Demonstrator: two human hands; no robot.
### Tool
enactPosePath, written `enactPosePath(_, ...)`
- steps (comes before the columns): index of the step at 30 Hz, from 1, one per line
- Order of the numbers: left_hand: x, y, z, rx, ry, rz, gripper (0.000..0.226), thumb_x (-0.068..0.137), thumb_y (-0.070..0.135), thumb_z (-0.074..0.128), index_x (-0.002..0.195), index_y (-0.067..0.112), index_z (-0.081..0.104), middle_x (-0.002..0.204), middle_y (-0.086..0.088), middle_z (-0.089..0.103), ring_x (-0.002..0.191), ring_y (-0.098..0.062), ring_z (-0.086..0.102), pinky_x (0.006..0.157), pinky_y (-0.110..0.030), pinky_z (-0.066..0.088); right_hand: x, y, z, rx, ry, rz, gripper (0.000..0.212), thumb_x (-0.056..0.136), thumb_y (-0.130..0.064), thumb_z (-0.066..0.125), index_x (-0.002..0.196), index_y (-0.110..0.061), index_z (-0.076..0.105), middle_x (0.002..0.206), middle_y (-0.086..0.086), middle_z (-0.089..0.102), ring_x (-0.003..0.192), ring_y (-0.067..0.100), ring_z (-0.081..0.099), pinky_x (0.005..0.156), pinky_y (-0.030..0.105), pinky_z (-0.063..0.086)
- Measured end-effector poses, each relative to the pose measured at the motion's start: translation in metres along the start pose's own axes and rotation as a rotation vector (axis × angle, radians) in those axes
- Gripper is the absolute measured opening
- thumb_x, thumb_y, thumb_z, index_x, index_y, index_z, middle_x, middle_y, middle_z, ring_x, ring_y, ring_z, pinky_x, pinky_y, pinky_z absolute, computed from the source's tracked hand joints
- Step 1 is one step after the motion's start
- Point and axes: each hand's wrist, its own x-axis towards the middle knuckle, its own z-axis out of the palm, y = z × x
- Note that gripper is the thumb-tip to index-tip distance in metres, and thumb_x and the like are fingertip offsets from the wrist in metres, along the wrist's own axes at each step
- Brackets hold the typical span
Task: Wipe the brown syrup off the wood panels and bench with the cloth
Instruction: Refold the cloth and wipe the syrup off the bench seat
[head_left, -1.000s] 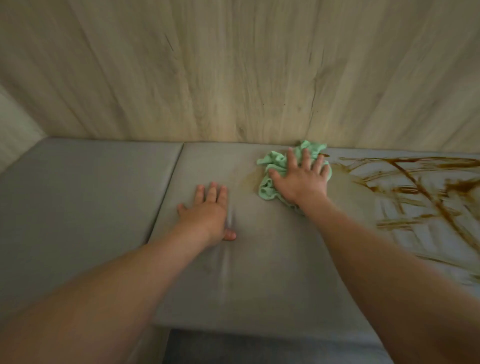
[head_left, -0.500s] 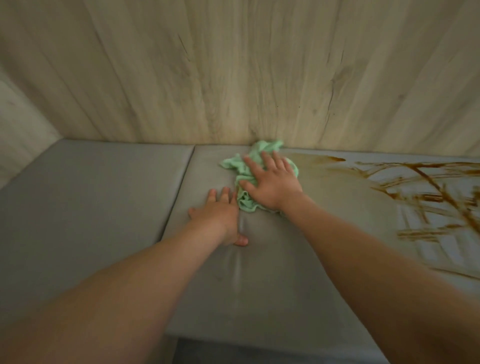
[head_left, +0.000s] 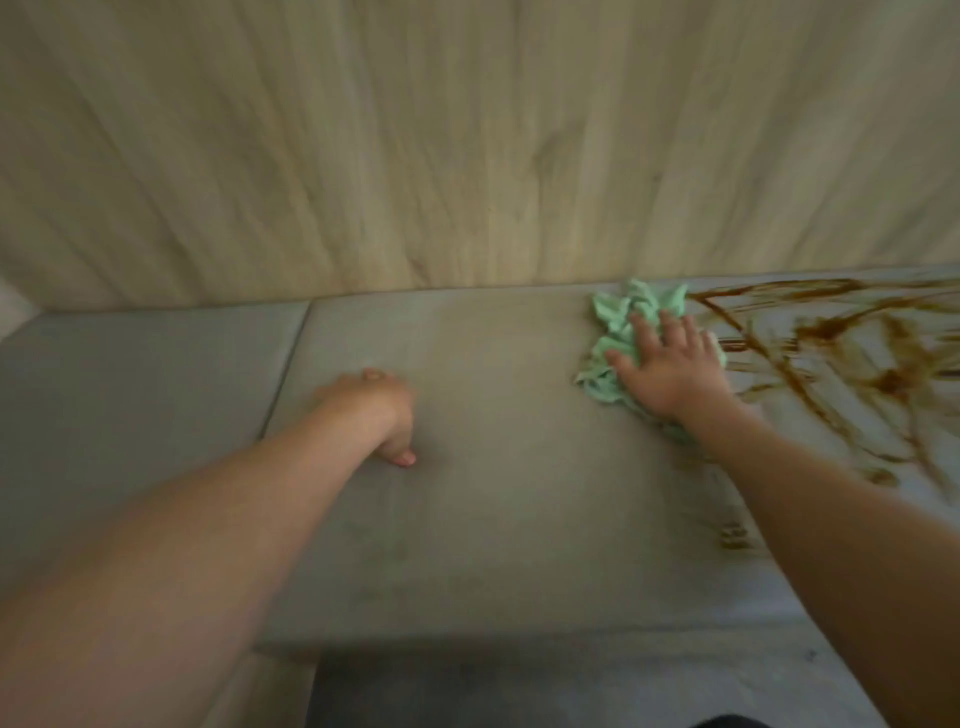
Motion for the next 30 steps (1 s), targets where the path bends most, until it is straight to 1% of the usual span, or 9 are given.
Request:
enactPosePath(2,-0.02,0.029,-0.032,0.135,-0.136,-0.019,0.075,0.09,0.056,0.068,0.148,0.013,0.049,0.157,-0.009,0.045,0.143,-0.042,0.043,0.119,-0.062,0.03,-0.031,0.004,0.005,0.01,0.01,-0.064,0.08,0.096,-0.076,0.021,0.165,-0.037,0.005,0.174,0.009,0.007,0.16,0.03,0.003,0.129,0.047,0.003)
enactPosePath(4,-0.036,0.063,-0.062,0.088,-0.018,0.038,0.05,0.093,0.033,0.063,0.137,0.01,0.059,0.148,-0.014,0.053,0.138,-0.043,0.049,0.117,-0.064,0.034,-0.062,0.014,0.007,0.011,-0.003,-0.132,0.079,0.096,-0.078,0.019,0.164,-0.041,0.002,0.174,0.005,0.005,0.16,0.027,0.0,0.129,0.045,0.0)
enactPosePath(7,-0.044,0.12,-0.089,-0.208,0.346,0.32,0.061,0.091,0.042,0.064,0.143,0.011,0.053,0.149,-0.017,0.05,0.135,-0.039,0.052,0.111,-0.052,0.047,-0.102,0.043,0.011,0.03,-0.004,-0.168,0.076,0.095,-0.08,0.016,0.162,-0.047,-0.001,0.174,-0.001,0.002,0.16,0.023,-0.005,0.129,0.044,-0.001)
enactPosePath(10,-0.029,0.164,-0.081,-0.199,0.269,0.356,0.09,0.092,0.073,0.048,0.16,0.019,0.027,0.167,-0.014,0.022,0.151,-0.04,0.028,0.121,-0.053,0.03,-0.125,0.074,0.009,0.038,0.001,-0.118,0.074,0.095,-0.08,0.017,0.161,-0.05,-0.001,0.174,-0.004,0.001,0.16,0.021,-0.005,0.13,0.043,-0.002)
enactPosePath(13,-0.001,0.178,-0.069,-0.206,0.219,0.298,0.106,0.08,0.088,0.038,0.164,0.032,0.005,0.172,-0.007,0.003,0.157,-0.038,0.011,0.121,-0.063,0.022,-0.114,0.09,0.005,0.042,0.001,-0.044,0.076,0.096,-0.079,0.02,0.162,-0.048,0.001,0.174,-0.004,0.0,0.16,0.022,-0.007,0.129,0.043,-0.004)
enactPosePath(16,0.011,0.177,-0.067,-0.208,0.233,0.313,0.107,0.078,0.088,0.046,0.164,0.035,0.008,0.17,-0.006,0.008,0.155,-0.038,0.017,0.118,-0.062,0.028,-0.07,0.091,-0.001,0.056,0.013,0.014,0.08,0.095,-0.079,0.02,0.164,-0.042,0.003,0.174,0.001,0.001,0.16,0.027,-0.006,0.129,0.046,-0.003)
enactPosePath(22,-0.01,0.181,-0.071,-0.348,0.167,0.283,0.096,0.088,0.075,0.057,0.163,0.039,0.01,0.17,0.003,0.001,0.155,-0.043,0.005,0.119,-0.063,0.025,0.034,0.066,-0.011,0.087,0.044,0.177,0.09,0.095,-0.072,0.024,0.167,-0.021,0.005,0.173,0.017,0.001,0.159,0.039,-0.004,0.127,0.055,0.001)
enactPosePath(27,-0.024,0.181,-0.08,-0.358,0.151,0.253,0.095,0.087,0.071,0.063,0.161,0.04,0.014,0.167,0.007,0.004,0.154,-0.039,0.008,0.113,-0.069,0.03,0.044,0.068,-0.007,0.001,0.017,-0.201,0.08,0.096,-0.076,0.025,0.165,-0.04,0.007,0.174,-0.001,0.005,0.16,0.028,0.003,0.129,0.049,0.004)
enactPosePath(30,-0.029,0.18,-0.08,-0.379,0.162,0.253,0.093,0.087,0.068,0.066,0.161,0.04,0.016,0.167,0.007,0.006,0.154,-0.039,0.008,0.111,-0.073,0.031,0.057,0.096,-0.013,0.017,0.056,-0.009,0.08,0.095,-0.077,0.022,0.164,-0.037,0.013,0.174,0.004,0.008,0.159,0.031,0.009,0.128,0.05,0.007)
